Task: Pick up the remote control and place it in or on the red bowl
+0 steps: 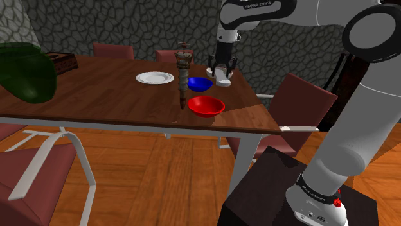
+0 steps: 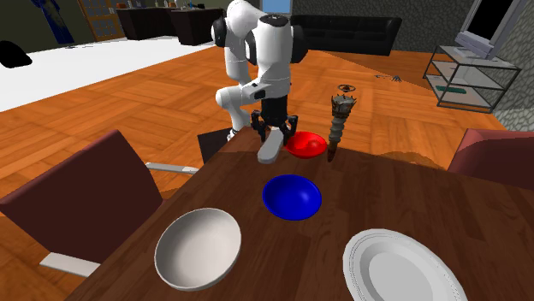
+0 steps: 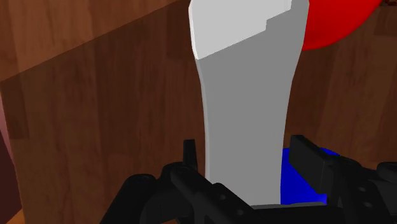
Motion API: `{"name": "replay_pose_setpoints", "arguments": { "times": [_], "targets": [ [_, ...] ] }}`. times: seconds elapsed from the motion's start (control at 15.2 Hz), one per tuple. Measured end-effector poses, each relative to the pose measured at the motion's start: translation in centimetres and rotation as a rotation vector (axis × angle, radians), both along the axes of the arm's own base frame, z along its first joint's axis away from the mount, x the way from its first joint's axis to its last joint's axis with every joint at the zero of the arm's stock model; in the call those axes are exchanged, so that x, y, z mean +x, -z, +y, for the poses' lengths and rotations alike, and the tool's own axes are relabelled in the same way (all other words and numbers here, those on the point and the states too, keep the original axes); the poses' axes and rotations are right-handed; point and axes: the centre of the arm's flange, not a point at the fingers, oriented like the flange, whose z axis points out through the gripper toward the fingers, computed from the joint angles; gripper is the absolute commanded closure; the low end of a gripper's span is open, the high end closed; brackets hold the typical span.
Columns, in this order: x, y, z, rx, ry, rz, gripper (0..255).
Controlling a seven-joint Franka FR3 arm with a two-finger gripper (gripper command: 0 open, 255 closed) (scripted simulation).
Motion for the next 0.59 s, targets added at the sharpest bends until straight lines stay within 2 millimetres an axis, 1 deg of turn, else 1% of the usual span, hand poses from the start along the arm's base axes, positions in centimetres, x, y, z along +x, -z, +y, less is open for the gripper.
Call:
{"name": "replay_pose_setpoints", "arguments": {
  "times": [0.13,0.33,0.53,0.59],
  "targets": [
    [-0.8,-0.1,2.9,0.0,-0.001,0.0,255],
    [-1.8,-0.2,6.4,0.0,0.0,0.0,255],
    [-3.2,-0.3,10.0,0.0,0.0,0.0,255],
    [-3.6,-0.4,11.6,0.0,-0.001,0.0,255]
  ]
}}
